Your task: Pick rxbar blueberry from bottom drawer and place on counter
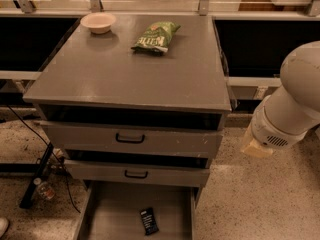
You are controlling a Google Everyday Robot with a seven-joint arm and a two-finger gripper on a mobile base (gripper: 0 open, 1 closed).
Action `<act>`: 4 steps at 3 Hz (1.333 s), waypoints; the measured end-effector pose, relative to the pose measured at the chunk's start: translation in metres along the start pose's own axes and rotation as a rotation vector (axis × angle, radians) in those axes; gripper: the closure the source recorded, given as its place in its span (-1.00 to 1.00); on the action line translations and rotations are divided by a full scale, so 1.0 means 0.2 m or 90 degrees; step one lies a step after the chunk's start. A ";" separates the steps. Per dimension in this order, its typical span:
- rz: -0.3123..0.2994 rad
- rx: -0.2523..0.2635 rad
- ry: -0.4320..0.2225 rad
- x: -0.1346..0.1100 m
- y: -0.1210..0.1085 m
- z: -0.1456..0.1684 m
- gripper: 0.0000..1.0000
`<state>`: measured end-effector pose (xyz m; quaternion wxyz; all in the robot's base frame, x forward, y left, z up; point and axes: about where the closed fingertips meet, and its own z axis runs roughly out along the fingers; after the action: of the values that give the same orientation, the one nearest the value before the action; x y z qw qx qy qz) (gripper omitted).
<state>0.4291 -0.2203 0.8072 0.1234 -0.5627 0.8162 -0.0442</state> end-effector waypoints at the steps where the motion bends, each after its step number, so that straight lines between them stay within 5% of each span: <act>1: 0.000 0.000 0.000 0.00 0.00 0.00 -0.29; 2: 0.000 0.000 0.000 0.00 0.00 0.00 -0.78; 3: 0.000 0.000 0.000 0.00 0.00 0.00 -1.00; 4: 0.000 0.000 0.000 0.00 0.00 0.00 -1.00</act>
Offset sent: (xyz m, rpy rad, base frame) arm 0.0000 0.0000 0.0000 0.0000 0.0000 0.0000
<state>0.4291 -0.2203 0.8069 0.1235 -0.5625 0.8163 -0.0440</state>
